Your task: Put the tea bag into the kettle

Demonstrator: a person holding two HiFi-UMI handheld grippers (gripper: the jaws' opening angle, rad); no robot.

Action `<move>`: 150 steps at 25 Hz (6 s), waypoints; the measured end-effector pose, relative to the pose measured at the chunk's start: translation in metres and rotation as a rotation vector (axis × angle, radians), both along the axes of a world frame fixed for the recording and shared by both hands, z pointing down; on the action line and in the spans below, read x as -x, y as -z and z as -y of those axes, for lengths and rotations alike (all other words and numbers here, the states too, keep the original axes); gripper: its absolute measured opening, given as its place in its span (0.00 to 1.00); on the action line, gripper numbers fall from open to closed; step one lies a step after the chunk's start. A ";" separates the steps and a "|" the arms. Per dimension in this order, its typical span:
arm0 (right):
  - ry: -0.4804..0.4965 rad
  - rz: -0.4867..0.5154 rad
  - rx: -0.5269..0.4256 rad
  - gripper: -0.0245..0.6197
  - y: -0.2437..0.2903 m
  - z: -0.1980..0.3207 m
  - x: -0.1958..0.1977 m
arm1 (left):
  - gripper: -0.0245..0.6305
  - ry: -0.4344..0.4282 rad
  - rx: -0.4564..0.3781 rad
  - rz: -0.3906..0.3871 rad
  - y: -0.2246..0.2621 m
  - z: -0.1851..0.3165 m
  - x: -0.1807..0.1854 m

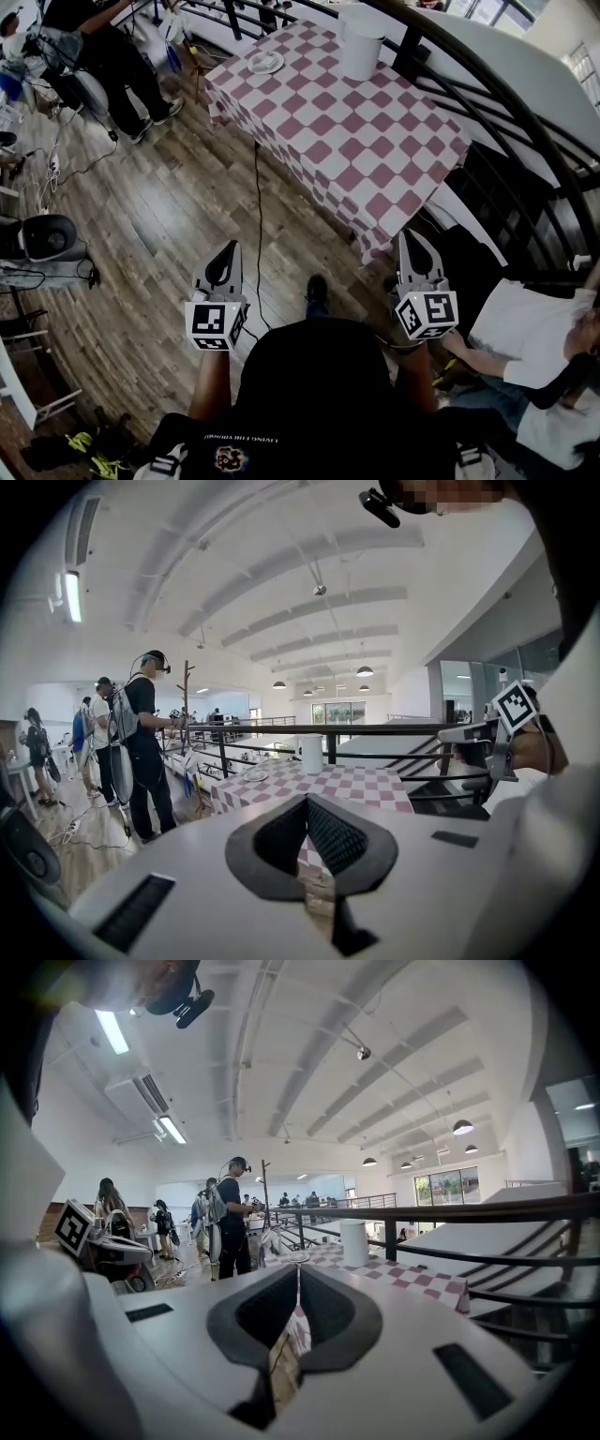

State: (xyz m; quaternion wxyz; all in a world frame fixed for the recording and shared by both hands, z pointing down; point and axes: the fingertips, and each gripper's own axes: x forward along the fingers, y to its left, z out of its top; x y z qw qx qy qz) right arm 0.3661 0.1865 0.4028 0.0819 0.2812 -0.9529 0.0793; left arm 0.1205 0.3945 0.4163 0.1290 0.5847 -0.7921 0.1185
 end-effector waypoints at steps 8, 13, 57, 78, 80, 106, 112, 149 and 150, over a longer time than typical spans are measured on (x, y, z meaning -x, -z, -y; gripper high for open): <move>0.023 0.006 0.009 0.07 -0.008 0.057 0.015 | 0.05 0.019 0.020 -0.003 -0.006 0.052 0.008; 0.030 0.008 0.014 0.07 -0.016 0.081 0.020 | 0.05 0.022 0.017 0.005 -0.011 0.073 0.011; -0.037 0.011 0.014 0.07 -0.016 0.191 0.111 | 0.05 -0.088 0.020 -0.012 -0.019 0.213 0.107; -0.092 -0.031 0.013 0.07 -0.007 0.246 0.176 | 0.05 -0.167 0.031 -0.049 -0.022 0.288 0.178; -0.098 -0.037 0.014 0.07 -0.009 0.252 0.180 | 0.05 -0.176 0.028 -0.050 -0.022 0.296 0.183; -0.243 -0.095 0.021 0.07 -0.021 0.311 0.241 | 0.05 -0.316 0.032 -0.083 -0.040 0.390 0.270; -0.250 -0.099 -0.005 0.07 -0.015 0.322 0.248 | 0.05 -0.334 0.011 -0.075 -0.033 0.410 0.279; -0.253 -0.076 -0.020 0.07 -0.010 0.517 0.285 | 0.05 -0.562 -0.080 0.153 0.024 0.659 0.286; -0.254 -0.079 -0.014 0.07 -0.012 0.521 0.287 | 0.05 -0.567 -0.081 0.150 0.024 0.668 0.287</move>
